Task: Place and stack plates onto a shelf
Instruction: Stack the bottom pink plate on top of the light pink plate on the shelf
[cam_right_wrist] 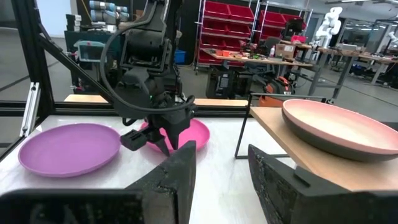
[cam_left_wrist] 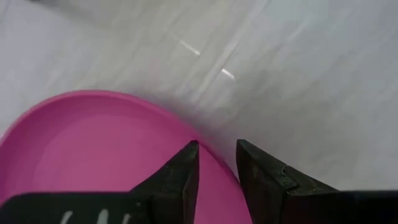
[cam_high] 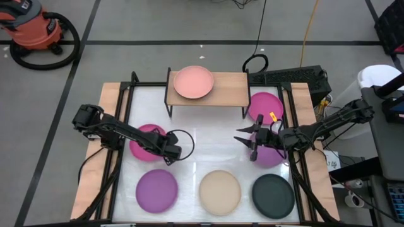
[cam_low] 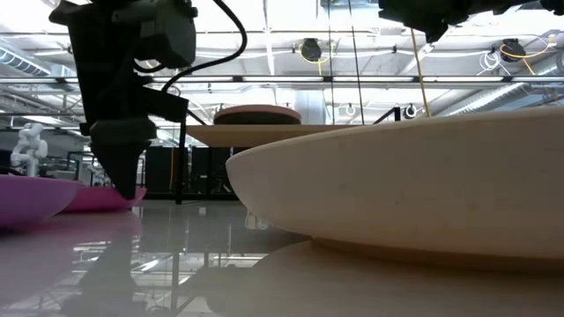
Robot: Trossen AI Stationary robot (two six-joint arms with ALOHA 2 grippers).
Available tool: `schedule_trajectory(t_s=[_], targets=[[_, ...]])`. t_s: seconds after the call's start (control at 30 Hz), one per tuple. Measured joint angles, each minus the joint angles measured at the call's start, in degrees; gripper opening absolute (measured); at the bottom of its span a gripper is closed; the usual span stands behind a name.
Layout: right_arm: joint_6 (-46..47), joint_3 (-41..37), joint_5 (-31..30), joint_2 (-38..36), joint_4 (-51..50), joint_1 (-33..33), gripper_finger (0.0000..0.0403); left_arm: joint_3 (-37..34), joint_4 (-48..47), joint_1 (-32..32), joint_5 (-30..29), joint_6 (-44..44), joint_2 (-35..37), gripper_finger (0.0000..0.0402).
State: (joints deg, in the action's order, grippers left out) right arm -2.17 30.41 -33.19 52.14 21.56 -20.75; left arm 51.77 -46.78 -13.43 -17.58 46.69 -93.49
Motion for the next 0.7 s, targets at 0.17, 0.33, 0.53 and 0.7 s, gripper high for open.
schedule_trajectory(t_s=[0.17,0.33,0.53,0.7], targets=[[0.45,0.0,0.17,0.0,-0.04,0.0,0.0128,-0.02,-1.3,0.24,-3.52,-5.64,0.02,0.0088],[1.09,0.0,0.2,0.0,-0.8,0.0,0.0128,-0.04,-2.77,0.23,-1.4,-7.08,0.02,0.0013],[0.59,0.0,0.2,0.0,-0.83,0.0,0.0128,-0.04,-4.21,-1.43,-0.64,-8.98,1.86,0.0004],[0.86,0.0,0.2,0.01,-0.81,0.0,0.0128,1.9,-6.11,-5.47,-0.29,-8.68,6.81,0.0002]])
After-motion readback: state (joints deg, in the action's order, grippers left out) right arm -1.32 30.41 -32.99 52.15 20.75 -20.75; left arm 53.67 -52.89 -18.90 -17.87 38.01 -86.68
